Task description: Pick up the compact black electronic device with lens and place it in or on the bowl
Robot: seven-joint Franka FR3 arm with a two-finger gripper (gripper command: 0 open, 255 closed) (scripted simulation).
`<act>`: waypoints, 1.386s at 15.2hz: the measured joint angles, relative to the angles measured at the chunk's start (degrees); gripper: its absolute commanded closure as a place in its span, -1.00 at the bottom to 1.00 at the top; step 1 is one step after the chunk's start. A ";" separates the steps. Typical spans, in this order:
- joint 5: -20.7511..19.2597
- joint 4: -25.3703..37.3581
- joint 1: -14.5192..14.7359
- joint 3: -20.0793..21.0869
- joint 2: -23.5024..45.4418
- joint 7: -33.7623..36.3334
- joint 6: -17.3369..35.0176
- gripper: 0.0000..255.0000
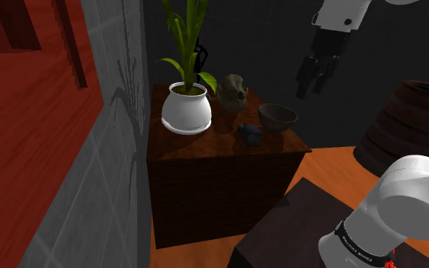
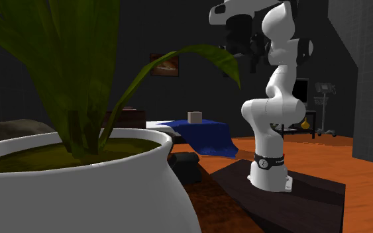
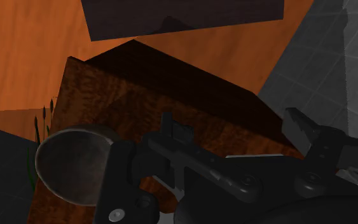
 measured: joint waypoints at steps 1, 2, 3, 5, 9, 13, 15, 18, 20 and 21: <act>0.00 0.00 0.00 0.00 0.00 0.00 0.00 -1.00; -0.08 -0.18 -0.15 -0.06 0.67 0.10 0.80 -1.00; -0.13 -0.73 -0.33 -0.03 1.54 0.38 2.14 -1.00; -0.27 -2.34 -0.77 0.04 3.65 1.09 5.70 -1.00; -0.76 -2.78 -1.84 -0.13 9.77 2.41 12.06 -1.00; -1.30 -3.66 -2.88 -0.35 16.73 3.82 19.63 -1.00; -1.62 -2.63 -3.43 -0.55 20.83 4.46 22.65 -1.00; -2.01 -1.62 -4.11 -0.74 26.43 5.68 27.04 -1.00; -2.25 -0.29 -4.53 -0.88 30.34 6.55 29.54 -1.00; -2.43 0.39 -4.82 -1.10 32.68 6.78 31.14 -1.00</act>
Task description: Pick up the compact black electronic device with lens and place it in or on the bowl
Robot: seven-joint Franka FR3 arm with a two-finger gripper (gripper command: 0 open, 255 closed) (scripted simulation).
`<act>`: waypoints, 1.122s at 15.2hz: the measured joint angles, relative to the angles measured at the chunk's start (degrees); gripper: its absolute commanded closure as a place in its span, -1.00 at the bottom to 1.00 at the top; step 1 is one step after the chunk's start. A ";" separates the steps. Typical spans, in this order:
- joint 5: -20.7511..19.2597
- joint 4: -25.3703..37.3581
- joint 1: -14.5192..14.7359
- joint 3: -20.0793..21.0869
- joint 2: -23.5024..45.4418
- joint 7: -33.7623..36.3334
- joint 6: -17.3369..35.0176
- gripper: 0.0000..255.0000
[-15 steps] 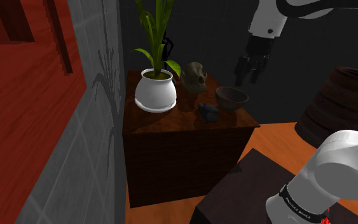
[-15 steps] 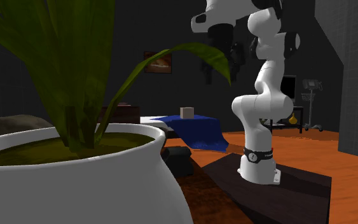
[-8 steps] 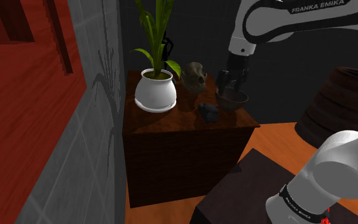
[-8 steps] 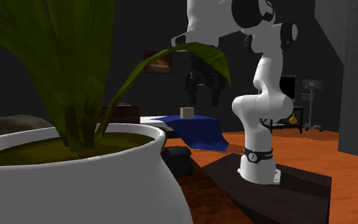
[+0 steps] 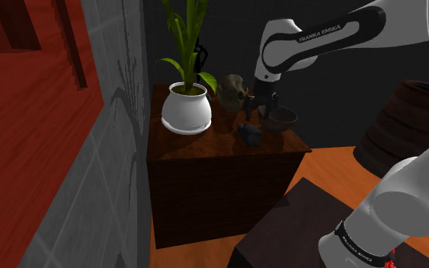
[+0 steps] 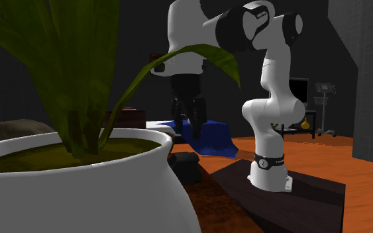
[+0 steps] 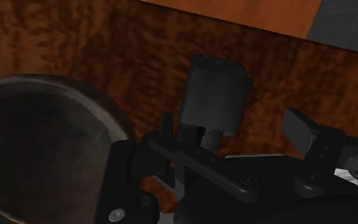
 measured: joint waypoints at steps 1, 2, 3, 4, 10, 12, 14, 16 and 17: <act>-0.13 1.03 -0.19 -0.10 2.25 0.42 1.17 -1.00; -0.25 2.05 -0.37 -0.21 4.27 0.84 2.13 -1.00; -0.33 2.06 -0.53 -0.35 5.10 0.93 2.92 -1.00; -0.39 2.10 -0.59 -0.40 5.92 1.05 3.69 -1.00; -0.51 0.02 -0.65 -0.44 8.68 1.30 8.52 -1.00; -0.52 -0.48 -0.67 -0.46 8.90 1.28 9.28 -1.00; -0.52 -0.56 -0.64 -0.41 8.95 1.28 9.56 -1.00; -0.52 -0.59 -0.62 -0.37 8.99 1.30 9.68 -1.00; -0.52 -0.63 -0.63 -0.38 8.94 1.27 9.69 -1.00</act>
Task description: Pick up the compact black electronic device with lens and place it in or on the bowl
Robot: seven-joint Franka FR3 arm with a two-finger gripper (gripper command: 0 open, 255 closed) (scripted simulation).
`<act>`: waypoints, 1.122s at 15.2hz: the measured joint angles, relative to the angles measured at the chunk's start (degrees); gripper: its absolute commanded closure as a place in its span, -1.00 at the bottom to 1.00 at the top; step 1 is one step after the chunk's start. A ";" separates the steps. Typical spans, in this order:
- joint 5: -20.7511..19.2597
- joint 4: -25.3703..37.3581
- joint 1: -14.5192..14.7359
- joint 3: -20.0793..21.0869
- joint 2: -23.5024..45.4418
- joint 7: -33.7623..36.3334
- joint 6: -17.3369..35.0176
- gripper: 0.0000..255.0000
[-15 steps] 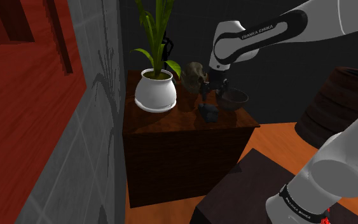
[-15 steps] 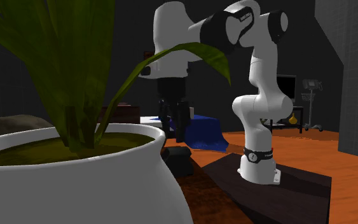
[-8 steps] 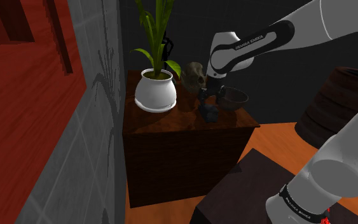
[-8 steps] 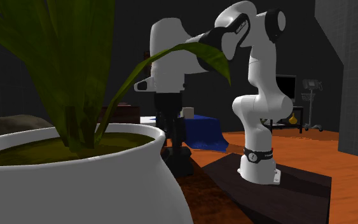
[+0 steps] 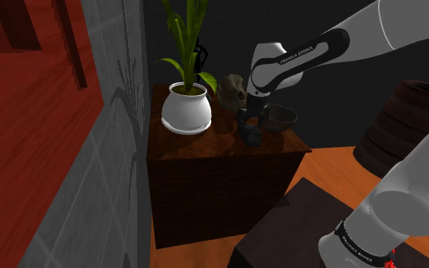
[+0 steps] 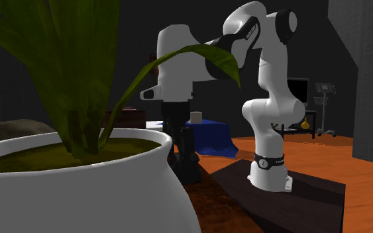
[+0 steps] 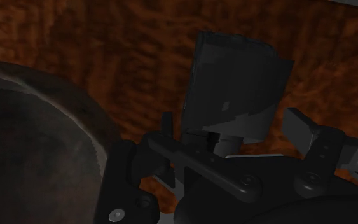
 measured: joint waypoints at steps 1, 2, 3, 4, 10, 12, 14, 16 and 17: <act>0.00 0.04 -0.02 -0.01 0.02 -0.03 -0.03 1.00; -0.01 0.04 -0.04 -0.04 0.03 -0.02 -0.04 1.00; 0.00 0.07 -0.03 -0.02 0.00 -0.02 -0.05 1.00; 0.00 0.08 -0.03 -0.01 0.00 -0.03 -0.05 1.00; 0.01 0.05 -0.01 0.02 0.05 -0.03 0.09 1.00; 0.01 0.10 -0.05 -0.01 -0.18 -0.04 -0.33 1.00; 0.03 0.53 -0.10 -0.07 -0.85 -0.11 -1.57 1.00; 0.05 1.26 -0.11 -0.07 -1.56 -0.14 -3.04 1.00; 0.08 1.63 -0.06 -0.01 -2.01 -0.07 -3.87 1.00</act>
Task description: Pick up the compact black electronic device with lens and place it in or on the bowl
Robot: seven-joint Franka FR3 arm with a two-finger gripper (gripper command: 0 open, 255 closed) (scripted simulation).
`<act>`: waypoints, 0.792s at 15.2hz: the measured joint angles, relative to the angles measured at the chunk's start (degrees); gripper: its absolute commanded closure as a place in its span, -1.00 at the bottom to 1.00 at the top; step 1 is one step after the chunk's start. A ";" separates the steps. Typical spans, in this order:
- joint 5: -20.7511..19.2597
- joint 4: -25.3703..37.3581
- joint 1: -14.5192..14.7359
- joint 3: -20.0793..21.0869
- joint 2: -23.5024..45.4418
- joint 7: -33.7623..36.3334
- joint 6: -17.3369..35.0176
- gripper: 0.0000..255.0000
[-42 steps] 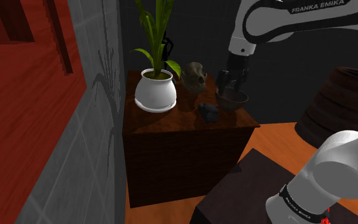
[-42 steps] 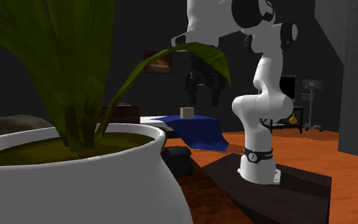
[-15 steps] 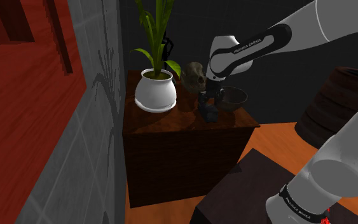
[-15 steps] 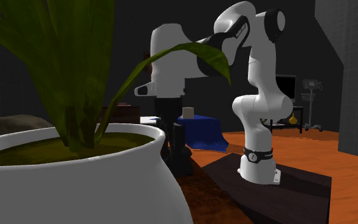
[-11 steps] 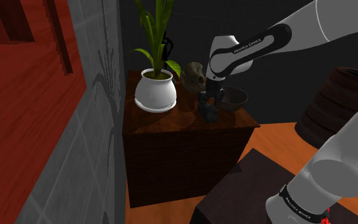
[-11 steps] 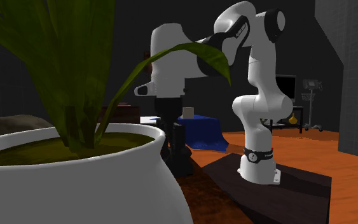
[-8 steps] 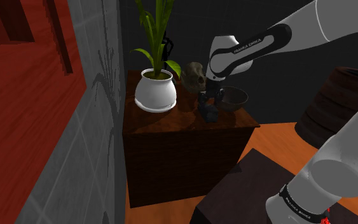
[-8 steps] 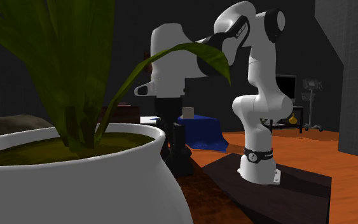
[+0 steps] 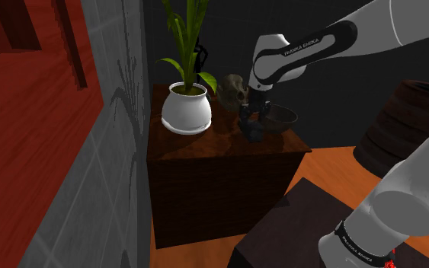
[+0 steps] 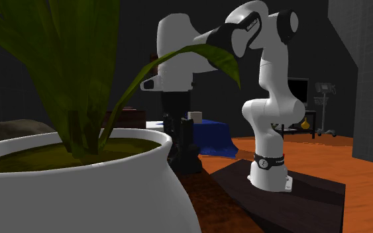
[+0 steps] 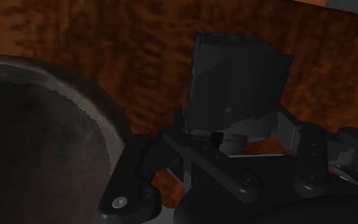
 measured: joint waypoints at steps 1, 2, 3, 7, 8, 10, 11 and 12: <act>0.01 0.58 -0.02 -0.02 -0.26 -0.07 -0.84 1.00; 0.02 0.88 -0.05 -0.06 -0.71 -0.16 -1.58 1.00; 0.03 1.43 -0.05 -0.06 -1.02 -0.18 -2.44 1.00; 0.06 3.04 -0.08 -0.10 -2.33 -0.36 -5.36 1.00; 0.09 3.41 -0.03 -0.04 -2.68 -0.27 -6.08 1.00; 0.12 4.83 0.01 0.01 -3.06 -0.25 -7.87 1.00; 0.13 5.30 0.01 0.00 -3.29 -0.29 -8.59 1.00; 0.13 6.04 -0.01 -0.02 -3.33 -0.34 -9.36 1.00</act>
